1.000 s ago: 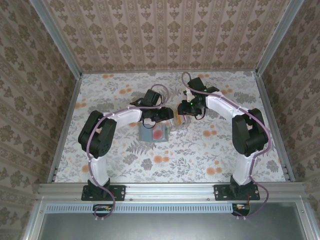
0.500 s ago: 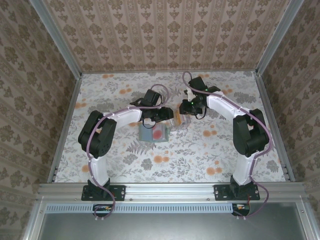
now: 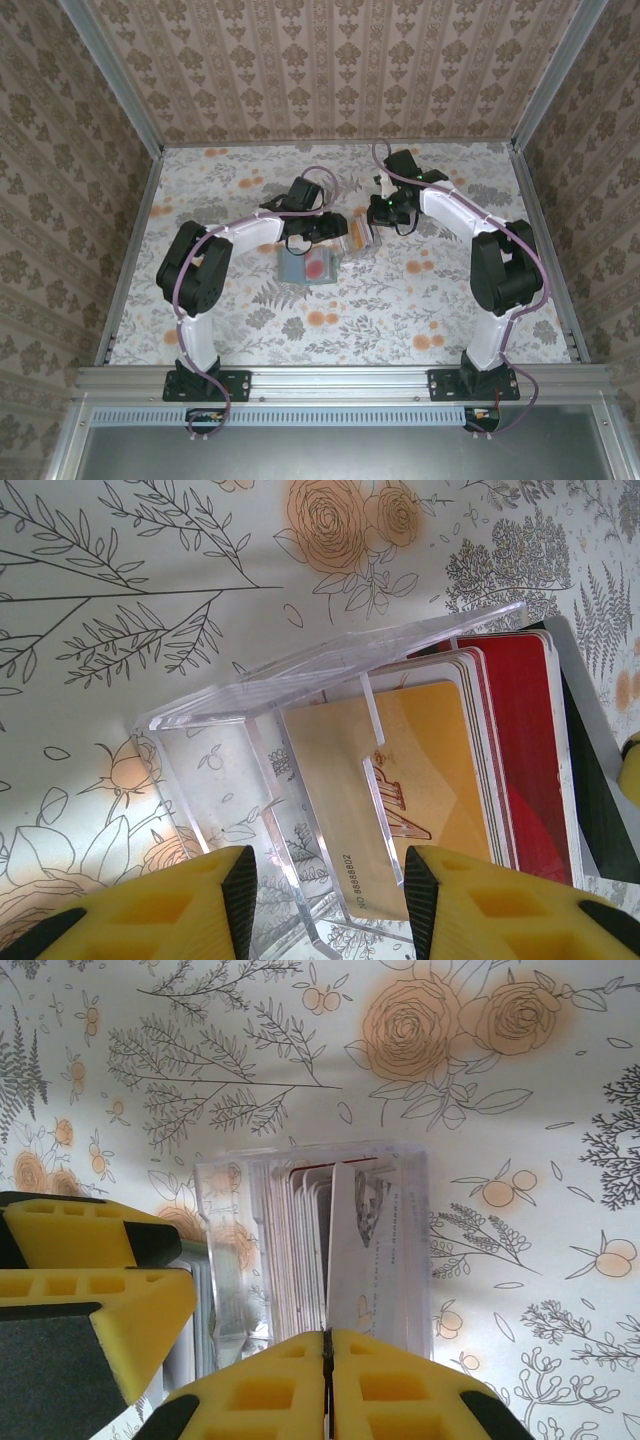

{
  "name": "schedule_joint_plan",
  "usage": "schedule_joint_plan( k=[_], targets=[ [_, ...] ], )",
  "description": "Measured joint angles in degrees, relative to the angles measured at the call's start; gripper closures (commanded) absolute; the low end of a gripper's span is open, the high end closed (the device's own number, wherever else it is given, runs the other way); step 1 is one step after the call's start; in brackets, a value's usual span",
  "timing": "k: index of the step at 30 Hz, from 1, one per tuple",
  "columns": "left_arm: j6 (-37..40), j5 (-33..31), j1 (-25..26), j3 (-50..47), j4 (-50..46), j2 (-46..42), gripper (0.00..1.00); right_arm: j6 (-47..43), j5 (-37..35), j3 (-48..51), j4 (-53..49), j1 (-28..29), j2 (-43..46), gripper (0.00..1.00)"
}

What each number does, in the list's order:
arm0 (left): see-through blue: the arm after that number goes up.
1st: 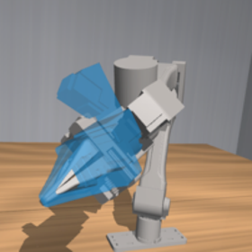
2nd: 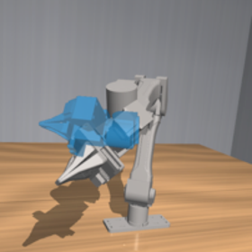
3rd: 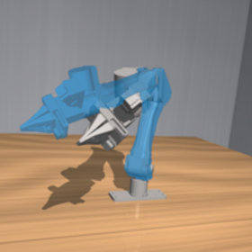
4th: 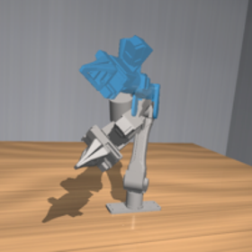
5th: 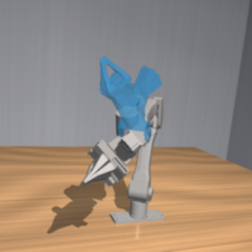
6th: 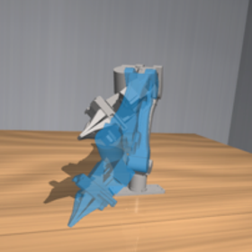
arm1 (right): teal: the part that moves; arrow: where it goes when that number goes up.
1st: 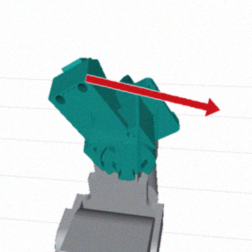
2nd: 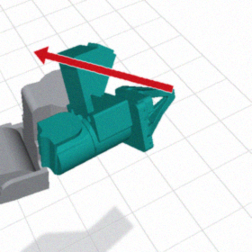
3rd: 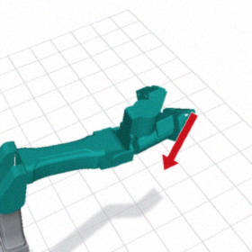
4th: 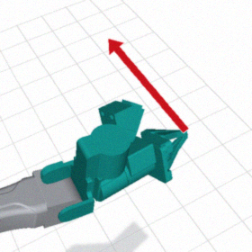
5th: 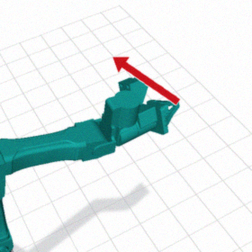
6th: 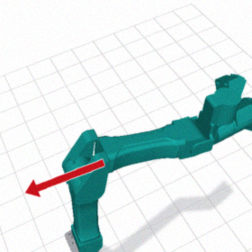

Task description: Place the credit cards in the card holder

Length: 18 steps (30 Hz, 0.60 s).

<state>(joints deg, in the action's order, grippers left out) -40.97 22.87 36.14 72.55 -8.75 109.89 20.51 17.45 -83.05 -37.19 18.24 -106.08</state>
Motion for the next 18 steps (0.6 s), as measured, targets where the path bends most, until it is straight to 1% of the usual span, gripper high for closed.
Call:
schedule_joint_plan(
  k=[4,9,18],
  targets=[
    [-0.02,0.0,0.0,0.0,0.0,0.0,0.55,-0.02,0.17,0.0,0.02,-0.09,0.0,0.9],
    [-0.02,-0.04,0.0,0.0,0.0,0.0,0.54,-0.44,0.15,0.0,0.04,-0.09,0.0,1.0],
    [-0.02,-0.15,0.0,0.02,0.0,0.0,0.54,-0.92,-1.18,0.02,-0.42,-0.37,1.97,1.0]
  ],
)
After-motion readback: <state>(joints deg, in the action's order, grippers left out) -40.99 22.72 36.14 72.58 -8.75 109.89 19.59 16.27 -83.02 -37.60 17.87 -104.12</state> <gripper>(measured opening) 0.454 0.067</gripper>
